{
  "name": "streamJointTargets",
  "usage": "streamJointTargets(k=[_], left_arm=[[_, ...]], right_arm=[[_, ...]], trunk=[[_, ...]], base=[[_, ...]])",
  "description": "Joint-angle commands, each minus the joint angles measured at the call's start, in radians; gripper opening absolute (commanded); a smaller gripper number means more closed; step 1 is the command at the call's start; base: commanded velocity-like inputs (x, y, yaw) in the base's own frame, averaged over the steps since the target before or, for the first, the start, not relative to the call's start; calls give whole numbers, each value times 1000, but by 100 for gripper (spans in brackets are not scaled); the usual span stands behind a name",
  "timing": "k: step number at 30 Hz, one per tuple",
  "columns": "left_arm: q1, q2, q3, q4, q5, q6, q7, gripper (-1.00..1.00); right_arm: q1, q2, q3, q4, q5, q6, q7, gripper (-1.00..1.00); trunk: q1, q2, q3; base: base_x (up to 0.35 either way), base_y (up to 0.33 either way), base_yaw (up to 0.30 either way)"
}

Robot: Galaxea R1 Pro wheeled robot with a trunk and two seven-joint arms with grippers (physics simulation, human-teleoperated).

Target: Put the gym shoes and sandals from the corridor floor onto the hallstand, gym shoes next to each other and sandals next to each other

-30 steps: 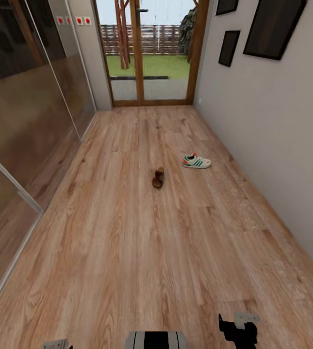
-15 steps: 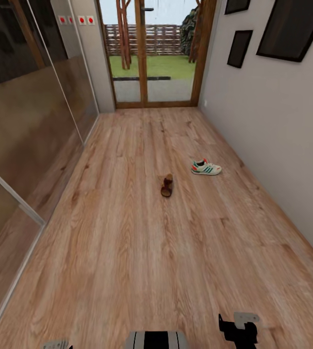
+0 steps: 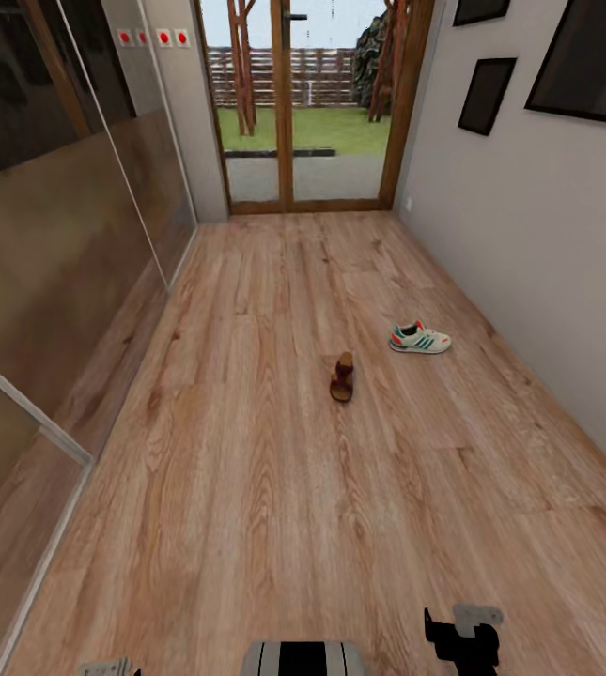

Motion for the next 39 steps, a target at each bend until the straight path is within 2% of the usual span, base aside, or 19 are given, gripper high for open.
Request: streamJointTargets(k=[1, 8, 14, 15, 18, 19, 23, 24, 27, 33, 34, 39], left_arm=[[-1, 0, 9, 1, -8, -3, -5, 100], [-2, -3, 11, -9, -6, -2, -4, 100], [-33, -24, 4, -36, -9, 6, -5, 100], [-92, -47, 1, -64, -14, 15, -5, 100], [-138, -64, 0, -77, -23, 20, -5, 100], [-167, -72, -1, -82, -32, 25, -5, 100], [-218, -82, -2, -87, -50, 40, -4, 100], [-240, -85, -2, -89, -57, 49, -3, 100], [-279, -89, -2, -90, -65, 68, -5, 100], [-325, -107, -2, -92, -70, 80, -7, 100], [-349, -119, -2, -92, -71, 83, -14, 100], [-356, -122, -2, -92, -71, 83, -17, 100]], right_arm=[[-1, 0, -6, 1, 11, -3, -5, 100], [-1, 0, -6, 0, 11, -3, -3, 100], [-1, 7, -6, -18, 11, -4, -2, 100], [-2, 10, -6, -73, 9, -1, -2, 100], [-2, 12, -6, -143, 9, 7, -2, 100], [-2, 14, -6, -193, 8, 20, -2, 100], [-2, 25, -6, -285, 7, 72, -1, 100], [-2, 33, -6, -326, 7, 109, -1, 100], [-3, 45, -6, -403, 6, 185, 0, 100], [-14, 58, -5, -500, 5, 266, 1, 100], [-26, 68, -5, -570, 5, 295, 15, 100], [-29, 71, -4, -604, 6, 303, 62, 100]], trunk=[[0, 0, -1], [0, 0, -1], [0, 0, -1], [0, 0, -1], [0, 0, -1], [0, 0, -1], [0, 0, -1], [0, 0, -1], [0, 0, -1], [0, 0, -1], [0, 0, -1], [0, 0, -1]], base=[[286, 201, 0], [291, 172, 0], [317, 129, 0], [325, 120, 0], [326, 119, 0], [327, 118, 0], [327, 117, 0], [328, 115, 0], [328, 115, 0], [329, 115, 0], [328, 119, 0], [328, 129, 0]])
